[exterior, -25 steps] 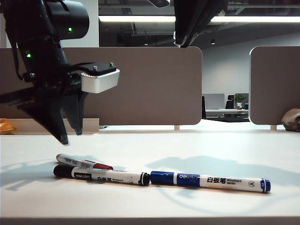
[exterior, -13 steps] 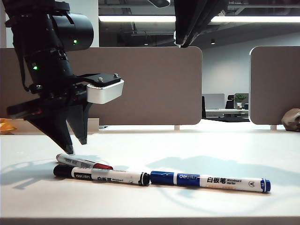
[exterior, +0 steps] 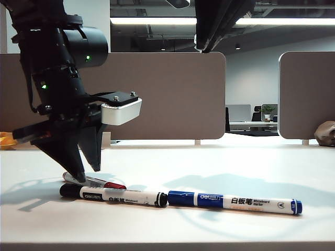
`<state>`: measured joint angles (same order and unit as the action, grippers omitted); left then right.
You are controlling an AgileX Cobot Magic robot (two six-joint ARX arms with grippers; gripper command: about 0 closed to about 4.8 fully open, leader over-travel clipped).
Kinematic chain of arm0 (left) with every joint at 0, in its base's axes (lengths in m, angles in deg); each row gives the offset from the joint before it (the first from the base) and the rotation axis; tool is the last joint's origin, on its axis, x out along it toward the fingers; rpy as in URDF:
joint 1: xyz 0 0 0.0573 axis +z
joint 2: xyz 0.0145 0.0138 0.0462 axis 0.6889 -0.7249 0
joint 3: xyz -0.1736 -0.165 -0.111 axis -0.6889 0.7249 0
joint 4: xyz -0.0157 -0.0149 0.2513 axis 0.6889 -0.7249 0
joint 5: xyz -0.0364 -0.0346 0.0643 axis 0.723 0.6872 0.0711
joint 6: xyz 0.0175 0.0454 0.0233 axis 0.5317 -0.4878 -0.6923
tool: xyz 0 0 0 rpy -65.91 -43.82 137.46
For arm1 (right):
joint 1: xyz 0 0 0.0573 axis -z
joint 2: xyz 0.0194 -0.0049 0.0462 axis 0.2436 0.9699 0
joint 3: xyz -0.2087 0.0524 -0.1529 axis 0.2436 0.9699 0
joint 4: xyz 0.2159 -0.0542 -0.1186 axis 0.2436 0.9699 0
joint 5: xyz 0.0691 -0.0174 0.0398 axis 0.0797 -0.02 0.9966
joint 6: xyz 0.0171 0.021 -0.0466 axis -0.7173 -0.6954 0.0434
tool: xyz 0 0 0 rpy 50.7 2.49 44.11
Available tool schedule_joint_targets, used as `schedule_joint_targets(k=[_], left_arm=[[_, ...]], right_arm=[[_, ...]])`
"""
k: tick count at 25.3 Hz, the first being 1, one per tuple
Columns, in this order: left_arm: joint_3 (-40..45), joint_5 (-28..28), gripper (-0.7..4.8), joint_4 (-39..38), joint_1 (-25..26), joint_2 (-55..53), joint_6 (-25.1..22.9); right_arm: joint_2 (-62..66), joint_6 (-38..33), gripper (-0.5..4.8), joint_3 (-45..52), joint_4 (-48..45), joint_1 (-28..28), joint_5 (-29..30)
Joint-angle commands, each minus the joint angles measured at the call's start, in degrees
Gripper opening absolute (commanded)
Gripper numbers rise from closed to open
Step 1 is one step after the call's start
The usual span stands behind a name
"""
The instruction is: Pick up the markers one by one and line them up horizontally in a straight line on the table.
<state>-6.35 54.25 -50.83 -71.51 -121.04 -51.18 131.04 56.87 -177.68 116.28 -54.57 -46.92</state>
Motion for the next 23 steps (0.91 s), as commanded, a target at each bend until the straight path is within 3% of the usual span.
schedule_joint_targets(k=[1,4,8,23], left_arm=[[-0.13,0.72,1.78,0.94,0.07,-0.5,0.59],[-0.13,0.87,1.74,1.66,0.07,-1.27,0.61],[-0.13,0.83,1.21,2.1,0.07,-2.03,0.9],[-0.15,1.03,1.2,3.76,0.07,-4.44,2.14]], right_arm=[[-0.31,0.35,0.53,-0.13,-0.04,0.42,0.59],[-0.31,0.35,0.53,-0.13,0.09,0.46,0.81],[-0.31,0.39,0.53,-0.13,0.11,0.46,0.74],[-0.31,0.83,0.53,-0.13,0.11,1.14,0.98]])
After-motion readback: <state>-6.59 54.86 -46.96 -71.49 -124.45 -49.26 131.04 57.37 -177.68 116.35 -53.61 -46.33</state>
